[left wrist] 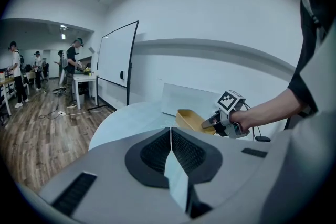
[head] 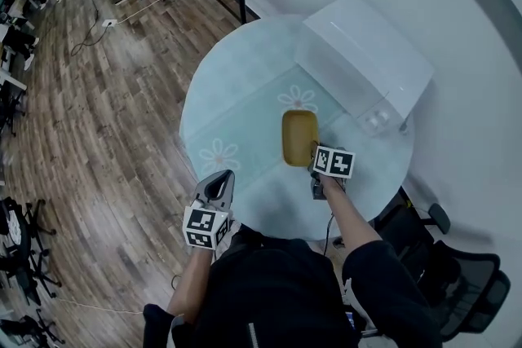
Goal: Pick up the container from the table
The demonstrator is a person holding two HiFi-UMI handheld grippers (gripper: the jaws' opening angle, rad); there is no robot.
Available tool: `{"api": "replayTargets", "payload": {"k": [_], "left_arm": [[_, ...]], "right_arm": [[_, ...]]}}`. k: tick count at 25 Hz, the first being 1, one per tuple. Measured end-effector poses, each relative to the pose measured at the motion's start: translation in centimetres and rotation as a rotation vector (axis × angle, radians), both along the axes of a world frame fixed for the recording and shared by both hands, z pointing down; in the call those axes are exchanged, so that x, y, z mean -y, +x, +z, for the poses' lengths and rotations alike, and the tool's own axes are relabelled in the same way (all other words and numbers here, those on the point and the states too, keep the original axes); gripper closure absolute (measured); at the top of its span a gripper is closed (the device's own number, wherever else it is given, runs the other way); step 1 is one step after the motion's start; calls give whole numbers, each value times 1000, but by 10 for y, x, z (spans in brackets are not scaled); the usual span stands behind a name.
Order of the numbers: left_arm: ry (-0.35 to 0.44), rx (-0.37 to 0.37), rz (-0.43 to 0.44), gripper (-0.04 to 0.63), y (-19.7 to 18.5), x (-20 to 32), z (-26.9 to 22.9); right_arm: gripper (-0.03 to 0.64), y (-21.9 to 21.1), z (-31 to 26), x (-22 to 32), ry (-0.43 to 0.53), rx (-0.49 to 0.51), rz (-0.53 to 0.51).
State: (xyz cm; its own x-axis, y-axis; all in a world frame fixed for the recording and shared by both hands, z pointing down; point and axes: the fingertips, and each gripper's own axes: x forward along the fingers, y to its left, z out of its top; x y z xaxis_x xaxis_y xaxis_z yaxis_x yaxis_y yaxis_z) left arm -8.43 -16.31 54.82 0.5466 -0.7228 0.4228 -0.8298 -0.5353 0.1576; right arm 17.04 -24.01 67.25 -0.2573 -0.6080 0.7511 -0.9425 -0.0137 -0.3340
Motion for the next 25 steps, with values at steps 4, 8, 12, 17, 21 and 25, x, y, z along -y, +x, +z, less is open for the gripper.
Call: {"api": "replayTargets", "payload": {"k": [4, 8, 12, 17, 21, 25], "left_arm": [[15, -9, 34, 578, 9, 8, -4], [25, -23, 64, 578, 22, 17, -6], [38, -30, 95, 577, 35, 23, -9], [45, -36, 126, 578, 50, 25, -10], [45, -36, 152, 578, 58, 25, -8], [42, -38, 170, 578, 67, 23, -6]], "right_arm": [[589, -8, -34, -13, 47, 11, -35], [589, -8, -55, -27, 79, 13, -52], [589, -6, -67, -43, 83, 13, -65], [589, -1, -78, -67, 88, 8, -75], [589, -1, -84, -85, 97, 9, -70], [589, 0, -77, -102, 81, 4, -70]]}}
